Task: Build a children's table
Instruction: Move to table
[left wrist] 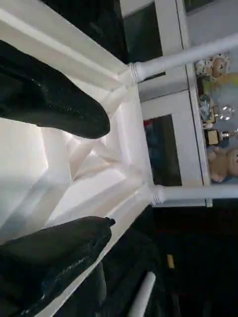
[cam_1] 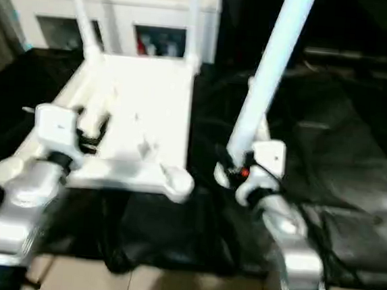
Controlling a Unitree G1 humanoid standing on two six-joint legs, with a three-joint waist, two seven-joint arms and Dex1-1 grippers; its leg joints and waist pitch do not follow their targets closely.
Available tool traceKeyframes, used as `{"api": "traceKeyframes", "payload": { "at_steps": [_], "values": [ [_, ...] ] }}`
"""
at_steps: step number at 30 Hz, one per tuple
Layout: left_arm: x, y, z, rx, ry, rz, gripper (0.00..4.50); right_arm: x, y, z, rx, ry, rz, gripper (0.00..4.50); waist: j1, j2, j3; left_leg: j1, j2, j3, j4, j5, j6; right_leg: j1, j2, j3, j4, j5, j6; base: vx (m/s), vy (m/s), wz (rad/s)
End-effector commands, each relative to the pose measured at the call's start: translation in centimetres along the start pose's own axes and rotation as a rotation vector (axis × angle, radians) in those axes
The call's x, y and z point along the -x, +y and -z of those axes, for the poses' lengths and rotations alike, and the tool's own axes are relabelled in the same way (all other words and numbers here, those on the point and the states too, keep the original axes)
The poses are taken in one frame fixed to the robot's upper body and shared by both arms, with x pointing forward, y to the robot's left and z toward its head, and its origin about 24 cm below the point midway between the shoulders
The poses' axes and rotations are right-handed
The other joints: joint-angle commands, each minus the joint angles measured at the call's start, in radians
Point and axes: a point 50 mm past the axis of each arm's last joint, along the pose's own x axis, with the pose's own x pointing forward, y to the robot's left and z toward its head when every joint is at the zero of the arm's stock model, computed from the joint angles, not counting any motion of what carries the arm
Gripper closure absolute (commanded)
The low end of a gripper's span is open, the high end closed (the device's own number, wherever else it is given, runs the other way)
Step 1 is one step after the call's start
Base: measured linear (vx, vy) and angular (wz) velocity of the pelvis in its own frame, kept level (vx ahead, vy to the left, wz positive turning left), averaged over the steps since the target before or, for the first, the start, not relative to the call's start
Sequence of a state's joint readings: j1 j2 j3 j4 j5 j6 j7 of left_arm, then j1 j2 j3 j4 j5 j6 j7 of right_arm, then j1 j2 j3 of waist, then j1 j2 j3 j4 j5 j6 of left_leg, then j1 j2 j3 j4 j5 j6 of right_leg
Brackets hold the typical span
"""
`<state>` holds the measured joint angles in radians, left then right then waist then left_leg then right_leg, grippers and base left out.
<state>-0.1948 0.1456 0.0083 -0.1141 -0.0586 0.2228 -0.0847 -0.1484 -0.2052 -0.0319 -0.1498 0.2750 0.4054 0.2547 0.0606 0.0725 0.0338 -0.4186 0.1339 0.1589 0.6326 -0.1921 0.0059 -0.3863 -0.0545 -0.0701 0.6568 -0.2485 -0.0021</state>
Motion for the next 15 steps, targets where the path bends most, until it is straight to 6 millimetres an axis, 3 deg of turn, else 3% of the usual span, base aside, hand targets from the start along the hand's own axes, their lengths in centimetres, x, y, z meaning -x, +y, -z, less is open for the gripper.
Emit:
{"api": "traceKeyframes", "payload": {
  "at_steps": [1,2,5,6,7,8,9,10,11,12,13,14,15],
  "values": [
    [0.3,0.5,-0.1,0.015,-0.007,-0.01,1.52,-0.5,0.7,-1.1,0.011,-0.045,-0.053,2.57,0.003,-0.016,-0.042,0.027,0.09,-0.049,-0.083,-0.255,0.013,0.034,-0.094,0.05,-0.129,-0.368,-0.084,-0.089,0.01,-0.02],
    [0.4,0.5,0.0,0.014,0.0,-0.009,1.52,-0.5,0.6,-1.2,0.016,-0.046,-0.056,2.57,-0.001,-0.005,-0.039,0.042,0.101,-0.055,-0.095,-0.35,-0.02,0.023,-0.092,0.048,-0.13,-0.401,-0.088,-0.089,0.01,-0.02],
    [0.8,0.1,0.3,0.066,0.004,0.022,1.52,-0.4,0.6,-1.4,0.043,-0.043,-0.087,2.57,-0.008,-0.006,-0.03,0.045,0.101,-0.061,-0.112,-0.466,-0.076,0.024,-0.104,0.055,-0.132,-0.383,-0.098,-0.062,0.03,-0.04],
    [0.9,0.1,0.3,0.071,0.005,0.021,1.52,-0.4,0.7,-1.5,0.044,-0.043,-0.093,2.57,-0.008,-0.005,-0.027,0.053,0.099,-0.06,-0.111,-0.507,-0.086,0.022,-0.106,0.056,-0.135,-0.418,-0.094,0.0,0.0,0.0],
    [1.0,0.1,0.4,0.075,0.008,0.023,1.52,-0.4,0.8,-1.6,0.055,-0.045,-0.105,2.57,-0.009,-0.005,-0.018,0.079,0.092,-0.061,-0.107,-0.614,-0.111,0.016,-0.113,0.056,-0.152,-0.556,-0.065,-0.053,0.037,-0.01],
    [1.0,0.1,0.4,0.074,0.008,0.024,1.52,-0.4,0.8,-1.7,0.057,-0.046,-0.106,2.57,-0.013,-0.004,-0.012,0.095,0.089,-0.062,-0.103,-0.672,-0.119,0.011,-0.111,0.048,-0.164,-0.628,-0.046,-0.053,0.037,-0.01],
    [1.1,0.0,0.4,0.071,0.01,0.027,1.52,-0.4,0.8,-1.7,0.061,-0.047,-0.109,2.57,-0.02,-0.007,-0.008,0.103,0.085,-0.064,-0.103,-0.712,-0.121,0.014,-0.105,0.037,-0.17,-0.682,-0.027,0.0,0.0,0.0],
    [1.1,-0.1,0.5,0.068,0.012,0.031,1.52,-0.4,0.8,-1.9,0.071,-0.047,-0.117,2.57,-0.016,0.002,-0.006,0.043,0.071,-0.092,-0.138,-0.774,-0.105,0.078,-0.113,0.004,-0.148,-0.735,-0.009,0.0,0.0,0.0],
    [1.2,-0.3,0.6,0.064,0.014,0.035,1.52,-0.4,0.7,-1.9,0.074,-0.045,-0.117,2.57,-0.029,0.012,-0.001,0.029,0.066,-0.095,-0.157,-0.851,-0.114,0.099,-0.102,-0.023,-0.132,-0.734,-0.011,0.0,0.0,0.0],
    [1.2,-0.4,0.6,0.063,0.014,0.04,1.52,-0.4,0.6,-1.8,0.074,-0.044,-0.117,2.57,-0.031,0.018,-0.004,0.008,0.056,-0.086,-0.18,-0.885,-0.122,0.128,-0.079,-0.036,-0.095,-0.695,-0.019,-0.027,0.042,0.23],
    [1.2,-0.4,0.6,0.062,0.014,0.042,1.52,-0.3,0.6,-1.8,0.072,-0.043,-0.116,2.57,-0.02,0.028,-0.009,-0.03,0.044,-0.067,-0.23,-0.912,-0.124,0.188,-0.035,-0.033,0.021,-0.511,-0.036,-0.021,0.016,0.37],
    [1.2,-0.5,0.5,0.064,0.013,0.044,1.52,-0.3,0.5,-1.8,0.072,-0.041,-0.113,2.57,-0.024,0.004,-0.013,0.006,0.03,-0.053,-0.209,-0.842,-0.112,0.155,-0.051,-0.009,-0.017,-0.5,-0.06,-0.021,0.016,0.37],
    [1.2,-0.6,0.5,0.067,0.011,0.047,1.52,-0.3,0.4,-1.7,0.073,-0.038,-0.11,2.57,-0.027,-0.058,0.001,0.123,0.002,-0.046,0.034,-0.552,-0.032,0.052,-0.206,0.031,-0.236,-0.915,-0.103,0.06,-0.033,0.56]
  ]
}}
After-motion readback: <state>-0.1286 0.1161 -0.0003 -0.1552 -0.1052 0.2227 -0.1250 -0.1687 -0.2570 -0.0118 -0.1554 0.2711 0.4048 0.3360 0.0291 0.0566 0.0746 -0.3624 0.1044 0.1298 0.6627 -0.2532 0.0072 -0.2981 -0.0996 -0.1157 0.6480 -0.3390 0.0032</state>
